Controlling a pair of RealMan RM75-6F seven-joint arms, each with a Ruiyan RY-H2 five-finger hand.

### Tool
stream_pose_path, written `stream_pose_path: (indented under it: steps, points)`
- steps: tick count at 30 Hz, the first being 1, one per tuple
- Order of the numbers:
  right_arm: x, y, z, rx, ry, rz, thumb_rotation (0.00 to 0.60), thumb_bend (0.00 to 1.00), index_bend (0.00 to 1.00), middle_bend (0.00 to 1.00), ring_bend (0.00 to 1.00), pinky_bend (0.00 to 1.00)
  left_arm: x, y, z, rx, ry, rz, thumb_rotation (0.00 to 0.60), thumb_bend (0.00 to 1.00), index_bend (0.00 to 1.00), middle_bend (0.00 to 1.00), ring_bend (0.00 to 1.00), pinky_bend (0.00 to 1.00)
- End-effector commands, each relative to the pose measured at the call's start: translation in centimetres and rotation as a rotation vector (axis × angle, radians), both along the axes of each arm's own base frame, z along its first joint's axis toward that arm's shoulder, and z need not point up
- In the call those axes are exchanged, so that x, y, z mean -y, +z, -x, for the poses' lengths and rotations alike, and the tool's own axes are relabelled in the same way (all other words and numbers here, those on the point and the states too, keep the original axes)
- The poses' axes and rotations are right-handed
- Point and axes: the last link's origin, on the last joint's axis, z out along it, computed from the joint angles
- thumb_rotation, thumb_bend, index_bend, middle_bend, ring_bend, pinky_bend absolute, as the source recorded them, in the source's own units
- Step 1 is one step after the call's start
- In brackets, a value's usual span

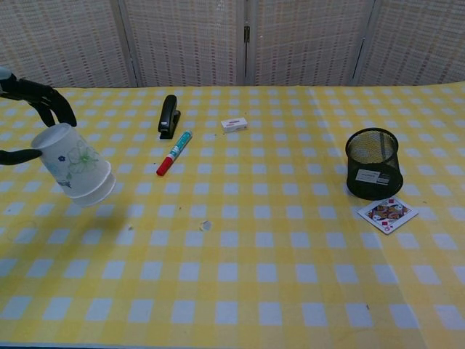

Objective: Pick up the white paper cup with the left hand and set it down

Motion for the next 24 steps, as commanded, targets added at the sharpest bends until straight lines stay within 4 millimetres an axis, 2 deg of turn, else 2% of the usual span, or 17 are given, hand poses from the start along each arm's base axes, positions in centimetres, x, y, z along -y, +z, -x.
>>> stream_pose_path:
  steps: [1, 9, 15, 24]
  points:
    - [0.0, 0.0, 0.0, 0.000, 0.000, 0.000, 0.600, 0.06, 0.00, 0.00, 0.08, 0.00, -0.2, -1.5, 0.6, -0.140, -0.027, -0.040, 0.600, 0.47, 0.40, 0.42, 0.40, 0.13]
    - [0.0, -0.1, 0.0, 0.002, -0.004, -0.003, 0.600, 0.06, 0.00, 0.00, 0.08, 0.00, -0.3, -1.0, -0.1, -0.014, 0.034, 0.001, 0.600, 0.47, 0.40, 0.44, 0.43, 0.17]
    - [0.2, -0.1, 0.0, 0.000, -0.003, -0.005, 0.600, 0.06, 0.00, 0.00, 0.08, 0.00, -0.3, -0.4, 0.1, -0.073, 0.002, -0.032, 0.600, 0.47, 0.40, 0.44, 0.42, 0.17]
    - [0.2, 0.1, -0.1, -0.001, 0.003, 0.003, 0.600, 0.06, 0.00, 0.00, 0.08, 0.00, 0.3, 2.4, -0.3, -0.057, 0.008, -0.101, 0.600, 0.47, 0.39, 0.44, 0.41, 0.16]
